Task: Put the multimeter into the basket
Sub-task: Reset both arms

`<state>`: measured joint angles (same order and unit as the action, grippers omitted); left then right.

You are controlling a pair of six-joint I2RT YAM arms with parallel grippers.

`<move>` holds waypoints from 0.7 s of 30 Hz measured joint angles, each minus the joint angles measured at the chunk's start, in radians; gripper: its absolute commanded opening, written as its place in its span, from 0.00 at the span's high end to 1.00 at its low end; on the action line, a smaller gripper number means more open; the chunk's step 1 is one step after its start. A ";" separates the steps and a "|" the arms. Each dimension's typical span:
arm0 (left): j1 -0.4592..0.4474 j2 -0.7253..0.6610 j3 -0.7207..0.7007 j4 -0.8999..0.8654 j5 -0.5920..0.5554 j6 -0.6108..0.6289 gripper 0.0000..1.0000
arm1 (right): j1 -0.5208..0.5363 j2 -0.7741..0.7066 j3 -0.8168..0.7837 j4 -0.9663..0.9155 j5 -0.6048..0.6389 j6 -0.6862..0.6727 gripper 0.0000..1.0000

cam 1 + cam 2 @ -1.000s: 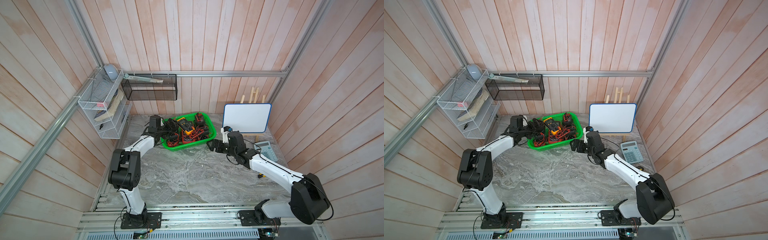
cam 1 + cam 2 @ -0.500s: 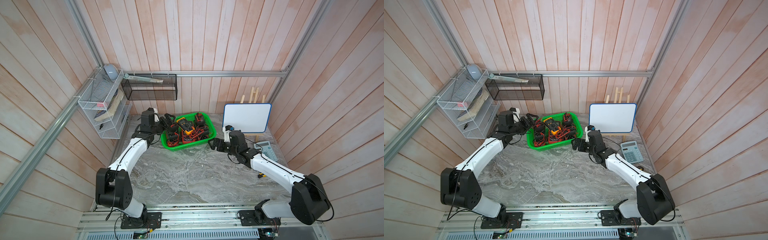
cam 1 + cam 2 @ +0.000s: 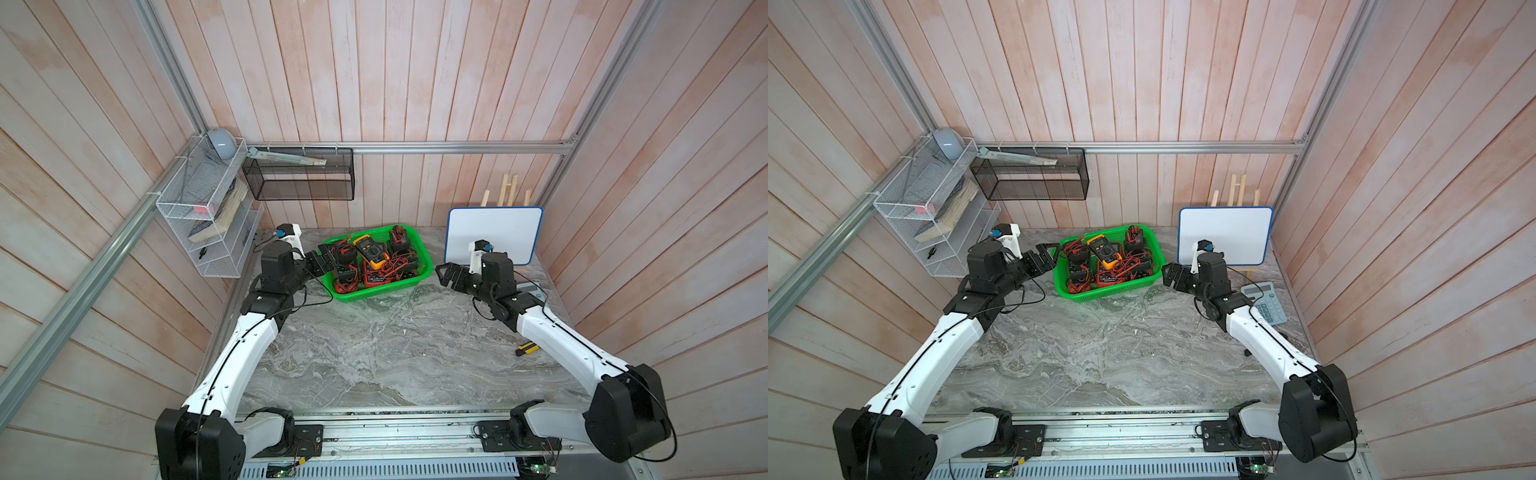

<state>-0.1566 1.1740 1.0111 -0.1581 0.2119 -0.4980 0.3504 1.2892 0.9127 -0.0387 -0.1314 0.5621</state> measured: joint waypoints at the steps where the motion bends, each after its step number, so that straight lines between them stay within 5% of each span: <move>1: -0.002 -0.020 -0.012 0.001 -0.017 0.023 0.00 | -0.013 -0.010 0.000 -0.001 0.000 -0.006 0.02; 11: -0.007 -0.168 -0.200 0.096 -0.119 0.192 0.00 | -0.110 -0.076 0.000 0.001 0.041 -0.055 0.02; 21: -0.011 -0.325 -0.624 0.453 -0.253 0.392 0.00 | -0.196 -0.140 -0.176 0.151 0.315 -0.155 0.02</move>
<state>-0.1677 0.8486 0.3866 0.2951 -0.0410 -0.1062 0.1543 1.1496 0.7368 0.1120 0.1837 0.4068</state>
